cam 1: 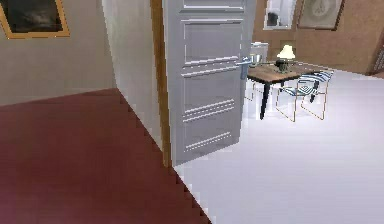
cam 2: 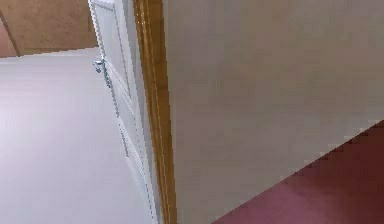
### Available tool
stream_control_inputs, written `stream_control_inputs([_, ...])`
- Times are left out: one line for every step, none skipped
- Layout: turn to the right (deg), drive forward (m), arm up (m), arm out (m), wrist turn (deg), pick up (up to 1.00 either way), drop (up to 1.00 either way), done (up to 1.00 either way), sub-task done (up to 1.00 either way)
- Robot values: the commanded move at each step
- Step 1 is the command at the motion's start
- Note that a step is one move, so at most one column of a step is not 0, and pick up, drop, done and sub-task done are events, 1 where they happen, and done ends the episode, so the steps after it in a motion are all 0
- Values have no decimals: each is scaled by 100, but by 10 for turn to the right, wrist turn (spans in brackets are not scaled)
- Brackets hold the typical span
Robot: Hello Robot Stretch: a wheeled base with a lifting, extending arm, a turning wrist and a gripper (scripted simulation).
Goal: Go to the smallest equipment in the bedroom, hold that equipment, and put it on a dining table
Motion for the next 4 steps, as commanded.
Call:
stream_control_inputs([90, 0, 0, 0, 0, 0, 0, 0, 0])
stream_control_inputs([30, 0, 0, 0, 0, 0, 0, 0, 0])
stream_control_inputs([0, 45, 0, 0, 0, 0, 0, 0, 0])
stream_control_inputs([420, 0, 0, 0, 0, 0, 0, 0, 0])
